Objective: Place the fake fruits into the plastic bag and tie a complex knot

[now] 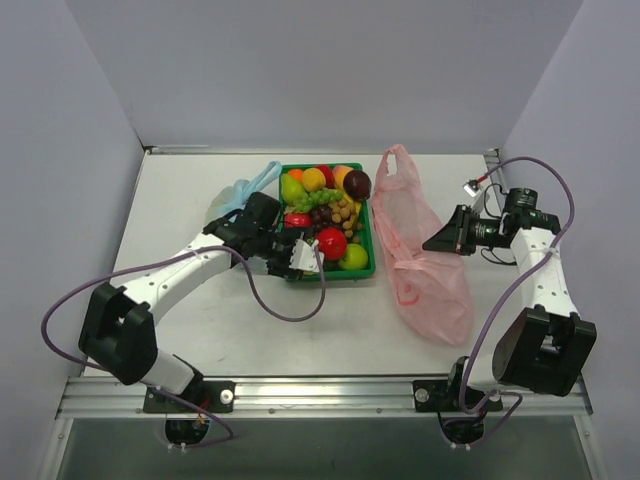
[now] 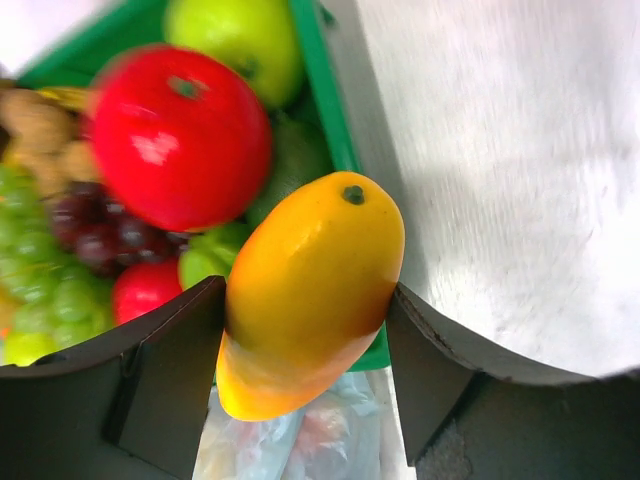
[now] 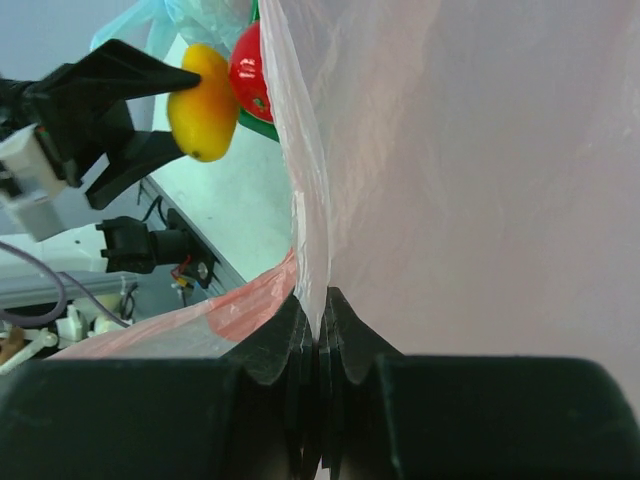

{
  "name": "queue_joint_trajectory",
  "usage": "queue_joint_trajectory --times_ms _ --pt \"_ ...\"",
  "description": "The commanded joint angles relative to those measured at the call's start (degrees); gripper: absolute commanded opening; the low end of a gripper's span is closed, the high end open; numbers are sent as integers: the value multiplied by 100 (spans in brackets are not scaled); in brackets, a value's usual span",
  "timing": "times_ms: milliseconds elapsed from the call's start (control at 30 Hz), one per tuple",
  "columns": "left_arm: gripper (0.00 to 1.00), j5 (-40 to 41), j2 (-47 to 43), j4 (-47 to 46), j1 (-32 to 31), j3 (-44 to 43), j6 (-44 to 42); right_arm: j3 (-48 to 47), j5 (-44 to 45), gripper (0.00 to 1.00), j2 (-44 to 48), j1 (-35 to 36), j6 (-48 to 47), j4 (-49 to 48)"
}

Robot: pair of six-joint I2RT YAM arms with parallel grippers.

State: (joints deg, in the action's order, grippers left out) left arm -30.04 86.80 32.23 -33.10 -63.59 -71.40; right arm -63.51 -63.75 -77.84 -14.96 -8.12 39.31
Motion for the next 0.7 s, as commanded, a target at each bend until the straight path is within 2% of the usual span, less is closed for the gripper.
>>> queue_joint_trajectory --times_ms 0,33,100,133,167,200,233,267,300,400,567,667 --pt "36 -353 -664 -110 -240 -785 1379 -39 -594 0 -143 -86 232 33" --pt "36 -397 -639 -172 -293 -952 2235 -30 -647 0 -161 -95 258 33" --pt "36 -555 -490 -513 -424 -1453 3162 5 -744 0 -214 -103 267 24" --pt "36 -564 -411 -716 -477 -1576 4124 5 -771 0 -249 -104 267 33" --pt "36 -468 -332 -979 -521 -1690 4647 14 -788 0 -284 -104 267 24" --pt "36 -337 -166 -1652 -565 -1822 5200 14 -815 0 -310 -104 267 24" --pt "36 -240 -68 -1980 -653 -1902 6215 14 -858 0 -328 -112 267 24" --pt "36 -143 46 -2514 -697 -1989 6643 14 -894 0 -354 -121 267 15" --pt "36 214 282 -2746 -767 -2190 7430 14 -929 0 -346 -121 258 15" --pt "36 743 774 -3546 -978 -2586 8576 -21 -982 0 -354 -130 267 7" --pt "37 1290 1373 -4539 -1286 -2790 9801 -48 -1025 0 -345 -200 276 24" --pt "45 1614 1769 -4743 -1357 -2886 10443 -39 -1078 0 -398 -244 258 24"
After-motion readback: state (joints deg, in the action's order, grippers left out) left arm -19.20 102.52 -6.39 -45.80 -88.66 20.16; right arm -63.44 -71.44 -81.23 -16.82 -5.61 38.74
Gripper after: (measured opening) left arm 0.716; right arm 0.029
